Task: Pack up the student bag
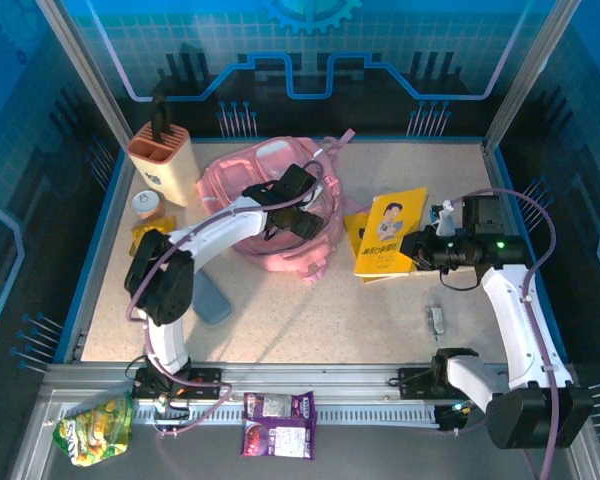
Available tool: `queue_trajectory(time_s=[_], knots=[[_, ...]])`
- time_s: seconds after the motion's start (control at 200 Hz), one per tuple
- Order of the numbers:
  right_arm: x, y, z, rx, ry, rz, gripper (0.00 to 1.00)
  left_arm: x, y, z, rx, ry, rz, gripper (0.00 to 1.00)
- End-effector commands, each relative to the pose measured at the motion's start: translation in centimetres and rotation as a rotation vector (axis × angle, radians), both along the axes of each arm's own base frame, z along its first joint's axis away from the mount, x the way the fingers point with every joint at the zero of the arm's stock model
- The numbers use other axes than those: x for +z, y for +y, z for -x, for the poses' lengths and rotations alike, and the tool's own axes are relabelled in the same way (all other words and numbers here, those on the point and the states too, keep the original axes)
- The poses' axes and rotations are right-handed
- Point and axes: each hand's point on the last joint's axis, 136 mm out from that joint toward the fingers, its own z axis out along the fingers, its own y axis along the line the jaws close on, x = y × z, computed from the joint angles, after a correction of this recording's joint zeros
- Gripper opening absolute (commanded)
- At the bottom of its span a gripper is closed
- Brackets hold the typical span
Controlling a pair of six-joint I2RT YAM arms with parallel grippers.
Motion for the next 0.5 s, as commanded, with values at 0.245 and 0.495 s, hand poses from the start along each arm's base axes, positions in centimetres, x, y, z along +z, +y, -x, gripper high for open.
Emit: queue_trajectory(time_s=[0.245,0.495], knots=[[0.2,0.0,-1.8,0.003,-0.028,-0.041,0.0,-4.2,0.1,-3.5,-0.029,0.049,-0.051,0.76],[-0.3,-0.1,-2.4,-0.015,-0.016,-0.05,0.0,-6.5,0.3,-4.5,-0.039,0.059,-0.082,0.66]])
